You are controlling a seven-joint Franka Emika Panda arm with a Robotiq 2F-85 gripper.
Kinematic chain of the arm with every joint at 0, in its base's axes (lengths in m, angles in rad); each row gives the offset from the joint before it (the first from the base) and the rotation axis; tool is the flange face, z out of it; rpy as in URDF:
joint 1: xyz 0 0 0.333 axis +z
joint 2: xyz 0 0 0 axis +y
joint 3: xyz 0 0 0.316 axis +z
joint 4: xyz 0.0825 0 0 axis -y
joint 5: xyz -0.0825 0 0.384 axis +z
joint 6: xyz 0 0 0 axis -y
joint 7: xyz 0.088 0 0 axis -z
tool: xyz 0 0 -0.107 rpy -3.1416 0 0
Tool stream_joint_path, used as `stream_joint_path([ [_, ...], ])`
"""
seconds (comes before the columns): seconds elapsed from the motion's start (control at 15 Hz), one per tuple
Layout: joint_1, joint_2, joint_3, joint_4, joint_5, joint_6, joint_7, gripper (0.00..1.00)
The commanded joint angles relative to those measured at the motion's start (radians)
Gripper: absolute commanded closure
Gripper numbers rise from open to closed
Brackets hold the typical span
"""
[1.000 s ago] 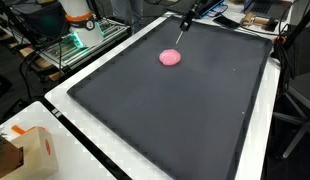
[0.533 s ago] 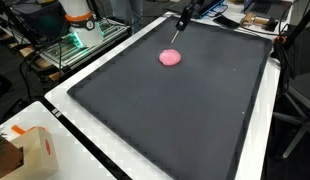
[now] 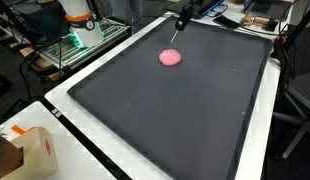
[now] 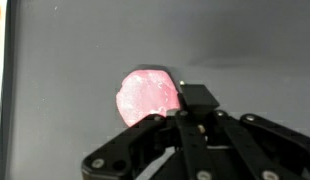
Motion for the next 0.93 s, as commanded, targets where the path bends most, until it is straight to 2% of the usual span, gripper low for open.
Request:
stream_joint_path([
  [0.0,-0.008,-0.043,-0.001,-0.052,-0.006,0.020,0.007,0.97],
  [0.87,-0.088,-0.202,-0.004,-0.209,-0.013,0.156,-0.043,0.97],
])
